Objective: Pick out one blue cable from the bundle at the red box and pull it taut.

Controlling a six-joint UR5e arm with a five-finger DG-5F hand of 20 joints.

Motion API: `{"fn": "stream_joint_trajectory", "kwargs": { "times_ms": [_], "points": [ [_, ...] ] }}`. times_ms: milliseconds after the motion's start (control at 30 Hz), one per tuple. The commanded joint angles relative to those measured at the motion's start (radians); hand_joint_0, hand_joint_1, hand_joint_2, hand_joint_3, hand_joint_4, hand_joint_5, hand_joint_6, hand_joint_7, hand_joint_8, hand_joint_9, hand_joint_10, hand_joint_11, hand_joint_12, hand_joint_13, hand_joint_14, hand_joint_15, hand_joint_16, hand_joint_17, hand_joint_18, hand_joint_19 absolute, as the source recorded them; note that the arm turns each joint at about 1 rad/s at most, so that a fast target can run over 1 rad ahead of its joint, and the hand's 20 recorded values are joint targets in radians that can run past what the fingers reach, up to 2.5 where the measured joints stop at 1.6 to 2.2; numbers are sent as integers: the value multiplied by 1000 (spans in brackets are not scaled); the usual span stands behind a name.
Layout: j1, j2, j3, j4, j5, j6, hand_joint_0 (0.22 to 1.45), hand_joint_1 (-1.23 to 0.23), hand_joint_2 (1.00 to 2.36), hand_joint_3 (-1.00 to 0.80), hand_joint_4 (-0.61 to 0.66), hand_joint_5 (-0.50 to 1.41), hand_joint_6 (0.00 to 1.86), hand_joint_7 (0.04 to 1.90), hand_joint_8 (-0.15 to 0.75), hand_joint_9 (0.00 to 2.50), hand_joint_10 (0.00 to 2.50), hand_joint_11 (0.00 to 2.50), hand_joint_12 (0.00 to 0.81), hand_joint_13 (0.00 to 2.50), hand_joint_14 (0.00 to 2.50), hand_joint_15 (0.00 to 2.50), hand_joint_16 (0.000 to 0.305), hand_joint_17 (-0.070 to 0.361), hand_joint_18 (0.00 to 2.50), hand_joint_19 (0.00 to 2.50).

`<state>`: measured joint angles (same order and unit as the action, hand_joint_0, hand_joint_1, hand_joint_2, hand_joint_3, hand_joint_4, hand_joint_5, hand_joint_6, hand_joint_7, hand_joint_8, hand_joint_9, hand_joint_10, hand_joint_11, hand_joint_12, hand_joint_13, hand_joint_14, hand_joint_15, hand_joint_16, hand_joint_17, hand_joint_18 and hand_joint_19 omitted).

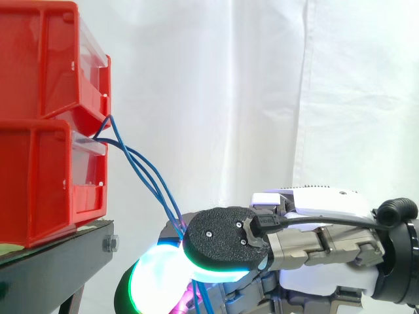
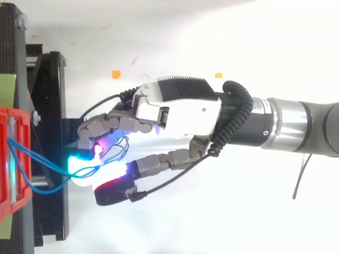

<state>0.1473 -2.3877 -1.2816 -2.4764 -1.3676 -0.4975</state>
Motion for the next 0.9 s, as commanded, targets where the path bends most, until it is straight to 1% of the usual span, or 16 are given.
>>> {"fn": "stream_joint_trajectory", "kwargs": {
  "times_ms": [0,133,200,233,267,300,333,367,400,500,567,600,633,667,800,867],
  "points": [
    [0,1,-1,1,-2,7,619,-632,1019,-126,42,-134,682,989,216,855,15,413,305,763,19,441,46,103,515,607],
    [0,-1,1,-1,-2,17,602,-682,1018,-192,46,-141,701,964,214,854,16,427,303,765,18,445,45,101,515,615],
    [0,-1,1,-4,-5,27,562,-691,1010,-365,59,-142,710,936,218,858,17,426,306,771,18,444,46,103,523,608],
    [0,1,1,-6,-7,33,554,-677,1007,-413,62,-141,711,927,220,860,15,418,306,772,19,446,46,104,525,605],
    [0,1,1,-6,-11,37,534,-624,1000,-500,74,-138,709,920,228,870,15,417,308,777,19,443,47,106,535,609],
    [0,1,1,-6,-13,39,517,-549,1000,-500,73,-134,702,924,229,874,14,409,313,782,17,437,48,108,545,605],
    [0,1,1,-6,-16,40,516,-537,1000,-500,77,-133,701,923,228,875,14,413,314,782,19,436,48,109,546,605],
    [-2,1,1,-6,-22,43,513,-409,1000,-500,78,-123,667,967,224,882,16,400,316,786,18,435,48,109,549,610],
    [0,1,1,-6,-25,45,521,-350,1000,-500,59,-114,632,1034,225,895,16,395,313,785,18,435,48,108,544,614],
    [-3,1,1,-7,-33,47,554,-297,1000,-500,41,-108,608,1082,217,894,14,399,306,780,18,445,46,104,529,626],
    [-2,1,1,-7,-36,48,580,-334,1000,-500,42,-107,602,1099,213,894,14,408,304,778,18,451,45,102,521,635],
    [-3,1,1,-7,-39,50,607,-450,1008,-398,34,-106,597,1116,212,893,15,409,302,780,18,445,45,101,522,630],
    [-3,1,1,-7,-39,50,611,-477,1010,-376,33,-106,595,1119,211,891,17,403,301,780,19,448,45,101,522,633],
    [-3,1,1,-7,-39,50,615,-538,1015,-298,40,-105,593,1127,213,889,15,417,305,780,18,451,45,101,524,631],
    [-3,1,1,-6,-41,50,623,-650,1020,-178,35,-107,588,1135,219,881,16,420,307,777,19,449,45,101,531,631],
    [-3,1,1,-7,-41,51,625,-667,1020,-158,36,-108,590,1141,218,876,17,417,306,774,19,449,45,102,532,631]
  ]
}}
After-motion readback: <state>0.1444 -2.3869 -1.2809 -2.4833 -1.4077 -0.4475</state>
